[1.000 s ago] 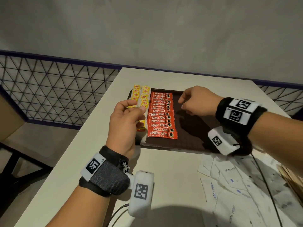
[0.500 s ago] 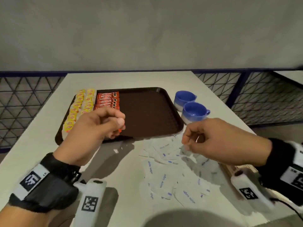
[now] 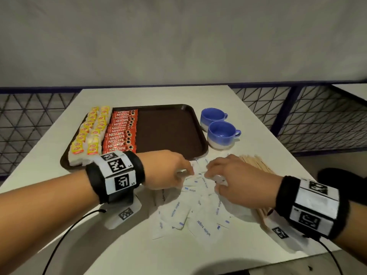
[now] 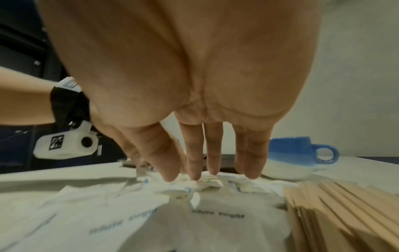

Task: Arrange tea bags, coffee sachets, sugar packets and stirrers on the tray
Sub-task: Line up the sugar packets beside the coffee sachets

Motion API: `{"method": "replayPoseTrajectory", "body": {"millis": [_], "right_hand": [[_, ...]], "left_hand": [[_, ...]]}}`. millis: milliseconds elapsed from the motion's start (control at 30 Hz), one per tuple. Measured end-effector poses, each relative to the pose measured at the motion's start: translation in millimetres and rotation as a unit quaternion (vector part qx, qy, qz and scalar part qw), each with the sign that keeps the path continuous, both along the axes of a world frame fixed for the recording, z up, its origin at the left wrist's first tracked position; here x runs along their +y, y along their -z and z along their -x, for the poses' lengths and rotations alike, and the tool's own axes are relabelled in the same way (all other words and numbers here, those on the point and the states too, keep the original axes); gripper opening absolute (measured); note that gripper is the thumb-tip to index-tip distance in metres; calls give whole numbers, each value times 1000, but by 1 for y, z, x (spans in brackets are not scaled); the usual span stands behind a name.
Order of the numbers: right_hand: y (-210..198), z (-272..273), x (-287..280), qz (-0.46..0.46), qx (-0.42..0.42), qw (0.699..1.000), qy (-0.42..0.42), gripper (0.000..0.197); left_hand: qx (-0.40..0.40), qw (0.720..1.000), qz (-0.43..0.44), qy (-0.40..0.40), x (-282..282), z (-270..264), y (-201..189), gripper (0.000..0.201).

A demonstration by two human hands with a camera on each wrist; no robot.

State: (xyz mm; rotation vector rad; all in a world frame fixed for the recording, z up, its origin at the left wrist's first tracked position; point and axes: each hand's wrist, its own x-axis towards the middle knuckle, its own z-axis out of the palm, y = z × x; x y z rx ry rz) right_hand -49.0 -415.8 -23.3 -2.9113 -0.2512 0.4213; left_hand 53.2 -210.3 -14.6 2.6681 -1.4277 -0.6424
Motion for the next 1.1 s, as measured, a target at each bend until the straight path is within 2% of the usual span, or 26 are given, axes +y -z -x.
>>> {"method": "replayPoseTrajectory", "body": {"millis": [67, 200, 300, 367, 467, 567, 700, 800, 867, 967, 1033, 1100], "right_hand": [[2, 1, 4, 3, 13, 1000, -16, 45], [-6, 0, 9, -21, 43, 999, -19, 35], [-15, -18, 4, -75, 16, 995, 59, 23], [-17, -33, 1, -57, -8, 995, 82, 22], [-12, -50, 1, 52, 4, 996, 67, 28], [-8, -59, 4, 86, 46, 993, 59, 32], [-7, -64, 1, 109, 50, 992, 36, 35], [-6, -63, 0, 92, 54, 994, 21, 38], [-4, -62, 1, 88, 45, 995, 11, 35], [-2, -62, 0, 45, 32, 998, 15, 31], [-2, -61, -1, -8, 34, 999, 34, 37], [0, -61, -3, -15, 32, 999, 35, 46]], "left_hand": [[-9, 1000, 0, -1, 1, 1, 0, 41], [-6, 999, 31, -11, 11, 2, 3, 26], [-3, 997, 65, -49, 17, 4, 11, 18], [3, 993, 82, -81, 17, 5, 16, 33], [37, 987, 96, -125, 18, 3, 15, 55], [68, 982, 92, -149, 24, -5, 8, 52], [88, 982, 102, -132, 26, -18, -5, 6], [86, 983, 106, -120, 14, -22, -7, 18], [70, 990, 83, -91, 1, -20, -3, 20], [41, 998, 30, -42, -11, -18, 8, 36], [24, 999, 18, -26, -10, -16, 11, 39], [18, 999, 23, -26, -2, -13, 10, 37]]}}
